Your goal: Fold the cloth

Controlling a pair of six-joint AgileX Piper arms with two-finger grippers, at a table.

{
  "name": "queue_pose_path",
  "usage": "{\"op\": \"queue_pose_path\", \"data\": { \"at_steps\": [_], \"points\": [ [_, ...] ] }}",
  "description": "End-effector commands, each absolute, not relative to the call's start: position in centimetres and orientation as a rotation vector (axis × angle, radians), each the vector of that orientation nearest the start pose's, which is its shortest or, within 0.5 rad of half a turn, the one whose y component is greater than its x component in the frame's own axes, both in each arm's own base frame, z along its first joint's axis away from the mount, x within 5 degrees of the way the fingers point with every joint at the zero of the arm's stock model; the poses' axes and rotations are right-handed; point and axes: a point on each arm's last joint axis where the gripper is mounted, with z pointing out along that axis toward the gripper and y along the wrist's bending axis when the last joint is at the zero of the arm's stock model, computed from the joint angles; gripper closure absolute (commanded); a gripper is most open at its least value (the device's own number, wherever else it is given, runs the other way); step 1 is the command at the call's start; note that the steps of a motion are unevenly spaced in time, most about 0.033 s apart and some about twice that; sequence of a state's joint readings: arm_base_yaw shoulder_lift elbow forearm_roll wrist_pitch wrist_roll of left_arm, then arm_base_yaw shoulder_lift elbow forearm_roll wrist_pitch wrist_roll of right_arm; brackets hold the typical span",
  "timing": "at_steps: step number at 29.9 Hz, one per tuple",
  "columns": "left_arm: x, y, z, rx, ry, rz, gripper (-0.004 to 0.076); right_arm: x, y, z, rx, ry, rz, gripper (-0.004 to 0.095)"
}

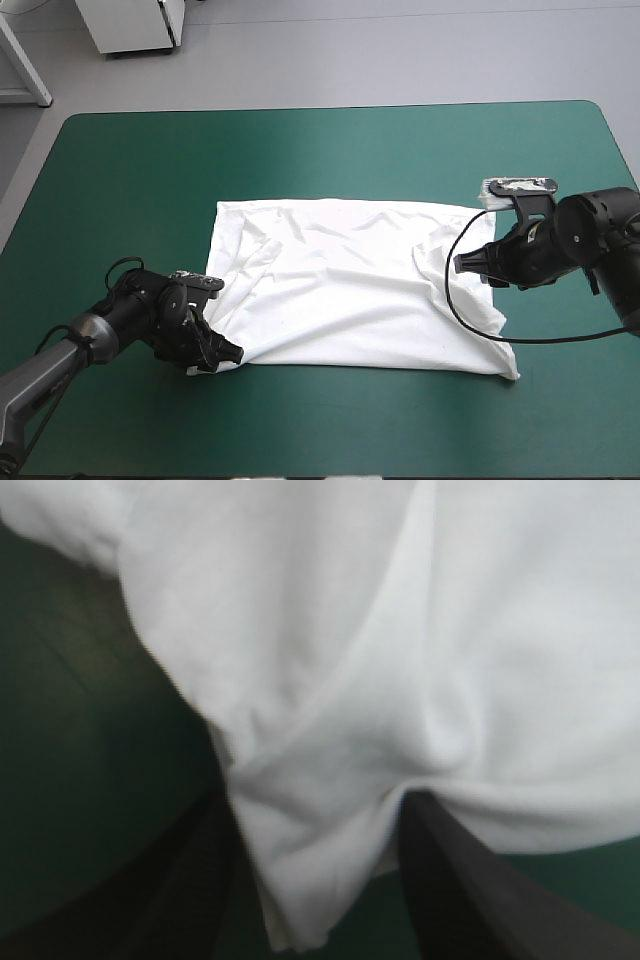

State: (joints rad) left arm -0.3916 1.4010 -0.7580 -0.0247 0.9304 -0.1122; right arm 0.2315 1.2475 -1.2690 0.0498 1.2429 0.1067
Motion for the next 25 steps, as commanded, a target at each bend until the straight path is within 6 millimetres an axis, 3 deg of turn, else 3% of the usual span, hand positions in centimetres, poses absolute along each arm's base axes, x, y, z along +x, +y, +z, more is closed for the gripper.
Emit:
{"op": "queue_pose_path", "data": {
  "at_steps": [1,5,7,13,21,25],
  "points": [
    [21.3,-9.1,19.2,0.38,3.053,-0.056,0.0405,22.0,5.6,38.5,-0.168,2.628,0.179,0.0534],
    [21.4,-9.1,18.9,0.381,3.055,-0.053,0.0736,22.0,5.6,38.3,-0.168,2.635,0.181,0.0534],
    [21.4,-9.1,18.9,0.384,3.055,-0.052,0.0731,21.9,5.6,37.8,-0.169,2.652,0.175,0.0522],
    [21.4,-9.1,18.9,0.384,3.055,-0.052,0.0733,21.3,5.5,34.9,-0.172,2.75,0.158,0.0354],
    [21.5,-9.1,18.9,0.386,3.048,-0.052,0.0733,20.2,5.0,28.9,-0.174,2.882,0.102,0.0347],
    [21.5,-9.1,18.9,0.386,3.048,-0.052,0.0733,19.9,4.9,27.0,-0.149,2.9,0.1,0.0357]
  ]
}}
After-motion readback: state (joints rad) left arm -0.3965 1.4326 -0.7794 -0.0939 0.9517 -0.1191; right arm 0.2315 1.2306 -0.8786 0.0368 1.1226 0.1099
